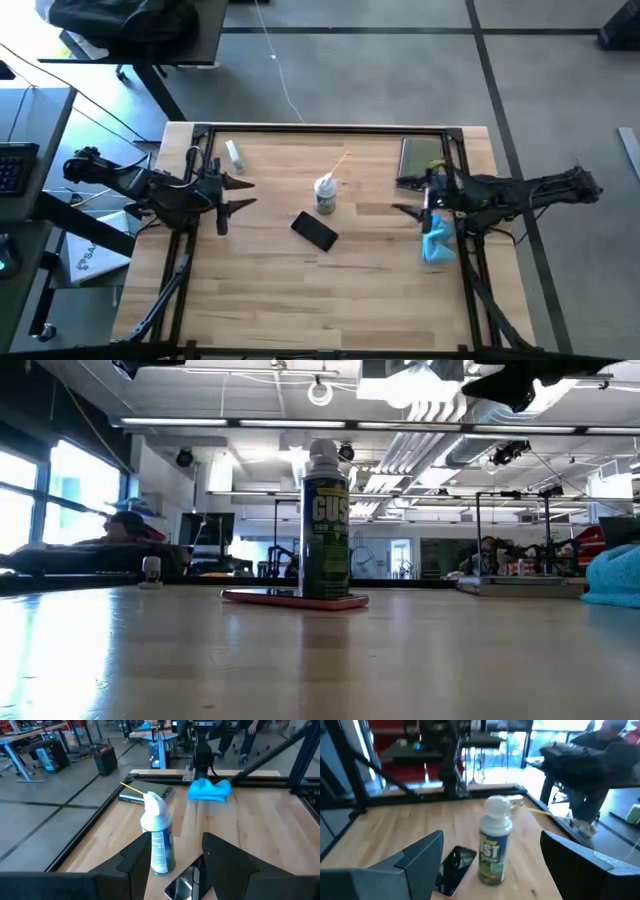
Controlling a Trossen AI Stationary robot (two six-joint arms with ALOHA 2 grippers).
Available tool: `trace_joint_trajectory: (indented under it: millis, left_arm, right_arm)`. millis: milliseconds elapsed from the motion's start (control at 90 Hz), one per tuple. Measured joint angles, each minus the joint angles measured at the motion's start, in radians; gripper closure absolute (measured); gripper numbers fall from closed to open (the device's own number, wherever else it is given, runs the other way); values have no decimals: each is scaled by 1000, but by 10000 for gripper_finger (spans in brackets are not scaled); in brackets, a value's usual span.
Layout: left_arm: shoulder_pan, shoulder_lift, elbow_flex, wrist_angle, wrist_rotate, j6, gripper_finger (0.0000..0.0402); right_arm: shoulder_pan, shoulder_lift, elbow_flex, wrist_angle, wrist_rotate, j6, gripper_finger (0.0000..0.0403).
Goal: Apply microfiber cloth
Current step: Return to Home Position
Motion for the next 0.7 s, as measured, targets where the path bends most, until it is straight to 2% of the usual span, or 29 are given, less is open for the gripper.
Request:
trace_joint_trajectory:
  millis: [222,278,467,600,700]
  left_arm:
    - [0,-4,-2,18,-14,50,248]
    - [0,-9,-25,64,-14,76,248]
    - [0,-79,-219,354,56,177,248]
    - [0,-158,-365,455,91,182,248]
    - [0,-231,-465,540,91,166,248]
  right_arm:
    - [1,-231,-94,16,-57,25,103]
    - [1,-283,-115,12,-80,42,103]
    - [1,-438,-170,-65,-141,117,103]
    - [1,-515,-171,-158,-204,235,103]
    - [1,-550,-171,-213,-209,269,103]
